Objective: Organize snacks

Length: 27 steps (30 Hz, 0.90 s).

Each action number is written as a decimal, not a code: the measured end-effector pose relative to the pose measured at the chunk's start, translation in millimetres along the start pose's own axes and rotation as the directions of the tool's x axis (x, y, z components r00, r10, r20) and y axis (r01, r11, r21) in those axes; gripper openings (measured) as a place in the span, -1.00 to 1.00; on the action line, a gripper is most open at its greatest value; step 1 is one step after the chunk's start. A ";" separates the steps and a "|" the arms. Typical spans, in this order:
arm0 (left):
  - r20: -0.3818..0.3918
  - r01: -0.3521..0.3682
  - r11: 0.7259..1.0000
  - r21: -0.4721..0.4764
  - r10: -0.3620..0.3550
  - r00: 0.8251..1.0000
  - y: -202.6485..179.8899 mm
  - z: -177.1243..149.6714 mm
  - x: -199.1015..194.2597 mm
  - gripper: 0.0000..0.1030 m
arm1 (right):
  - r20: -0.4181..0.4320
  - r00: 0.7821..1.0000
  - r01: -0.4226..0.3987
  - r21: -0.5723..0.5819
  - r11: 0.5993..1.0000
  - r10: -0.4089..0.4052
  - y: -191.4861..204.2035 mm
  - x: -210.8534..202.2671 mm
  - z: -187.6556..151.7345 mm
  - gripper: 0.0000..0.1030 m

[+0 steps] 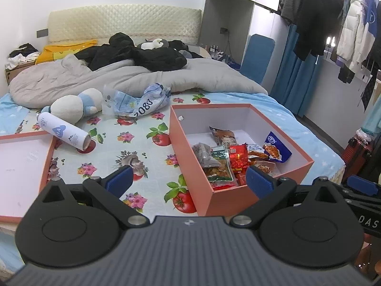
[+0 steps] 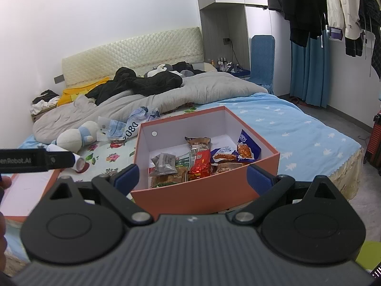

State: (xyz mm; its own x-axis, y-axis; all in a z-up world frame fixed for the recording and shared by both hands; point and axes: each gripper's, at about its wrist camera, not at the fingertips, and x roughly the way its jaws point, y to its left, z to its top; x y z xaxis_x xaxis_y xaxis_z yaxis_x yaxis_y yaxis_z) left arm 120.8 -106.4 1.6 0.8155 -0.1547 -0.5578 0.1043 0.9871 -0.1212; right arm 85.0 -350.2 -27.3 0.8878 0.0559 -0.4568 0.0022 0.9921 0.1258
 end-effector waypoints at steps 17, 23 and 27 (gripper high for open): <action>0.017 0.028 1.000 0.011 -0.029 0.999 -4.3 -0.4 -4.6 0.98 | 0.010 1.000 0.005 0.001 1.000 -0.005 2.5 -4.5 2.0 0.91; 0.018 0.026 1.000 0.007 -0.026 1.000 -4.2 -0.6 -6.9 0.98 | 0.011 1.000 0.008 0.003 1.000 -0.008 2.0 -6.2 1.8 0.91; 0.019 0.032 0.999 0.009 -0.032 0.999 -5.2 -2.0 -7.9 0.99 | 0.014 1.000 0.006 -0.005 1.000 -0.006 3.9 -8.5 1.8 0.91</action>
State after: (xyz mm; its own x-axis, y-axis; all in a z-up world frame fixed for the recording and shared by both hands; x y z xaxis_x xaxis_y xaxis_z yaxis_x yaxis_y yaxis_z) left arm 112.7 -110.4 5.0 0.8225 -0.1851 -0.5378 0.1352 0.9821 -0.1313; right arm 78.3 -347.0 -21.4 0.8941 0.0483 -0.4452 0.0053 0.9929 0.1185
